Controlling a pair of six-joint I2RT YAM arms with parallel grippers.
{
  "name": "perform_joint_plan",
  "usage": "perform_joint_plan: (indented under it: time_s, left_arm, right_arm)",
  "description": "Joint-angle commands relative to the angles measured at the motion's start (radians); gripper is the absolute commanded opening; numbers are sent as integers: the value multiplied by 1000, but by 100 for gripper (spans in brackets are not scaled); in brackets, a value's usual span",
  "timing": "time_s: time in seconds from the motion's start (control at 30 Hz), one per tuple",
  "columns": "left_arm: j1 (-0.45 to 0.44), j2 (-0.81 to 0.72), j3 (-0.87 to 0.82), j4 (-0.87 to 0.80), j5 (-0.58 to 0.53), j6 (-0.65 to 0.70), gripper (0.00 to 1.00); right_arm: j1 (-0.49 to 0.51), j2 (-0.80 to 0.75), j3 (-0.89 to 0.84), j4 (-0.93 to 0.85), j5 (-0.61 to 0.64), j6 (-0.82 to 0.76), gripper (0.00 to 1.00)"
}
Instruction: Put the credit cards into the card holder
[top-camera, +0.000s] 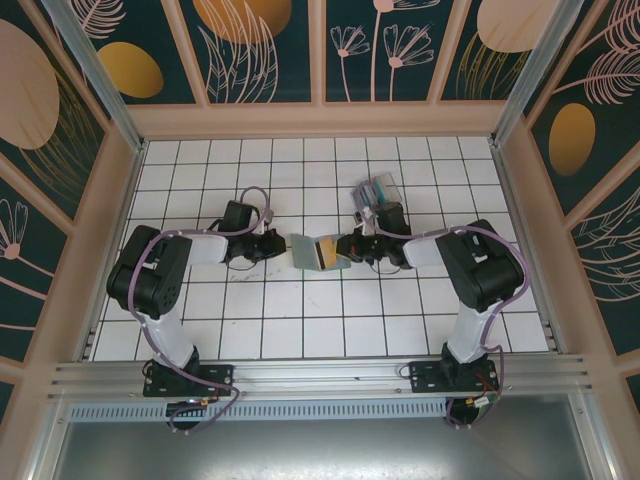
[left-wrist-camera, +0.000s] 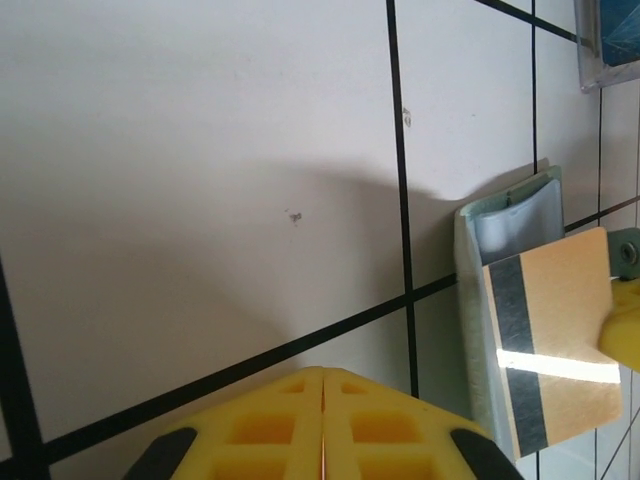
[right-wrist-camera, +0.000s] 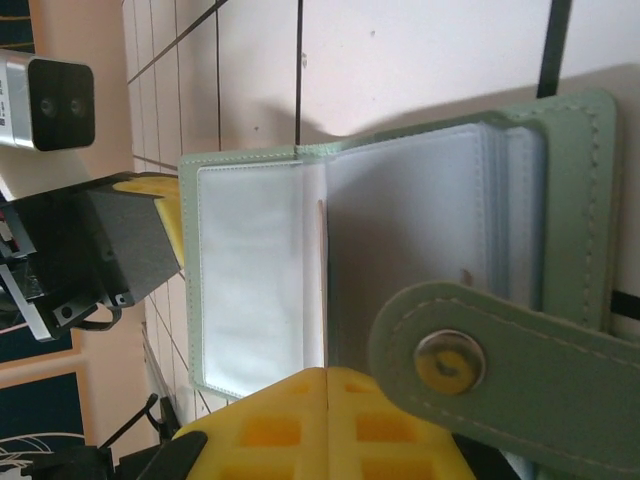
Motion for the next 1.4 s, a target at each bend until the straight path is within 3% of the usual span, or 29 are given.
perform_joint_plan:
  time_s: [0.0,0.3,0.43,0.53,0.73,0.9,1.13,1.37]
  left_arm:
    - [0,15,15,-21,9,16,15]
    - [4,-147,-19,-69,-17,-9,28]
    - [2,-180,-12,-119,-65,-12,29]
    - [-22,-174,-14,-109,-34,-19,30]
    - [-88,-72,6,-89,-80,-31,27]
    - [-110,-52,41,-165,-216,12,23]
    - [-111,10,43,-173,-254,22,15]
    - [-111,11,54,-196,-293,35,15]
  right_arm:
    - [-5,34,39,-41,-9,-51,0]
    - [-7,73,52,-13,-40,-45,0]
    - [-7,76,44,9,-46,-36,0]
    - [-5,78,37,33,-61,-22,0]
    - [-4,93,41,44,-61,-22,0]
    - [-4,111,49,55,-60,-17,0]
    - [2,123,53,80,-67,14,0]
    - [14,142,50,133,-79,59,0]
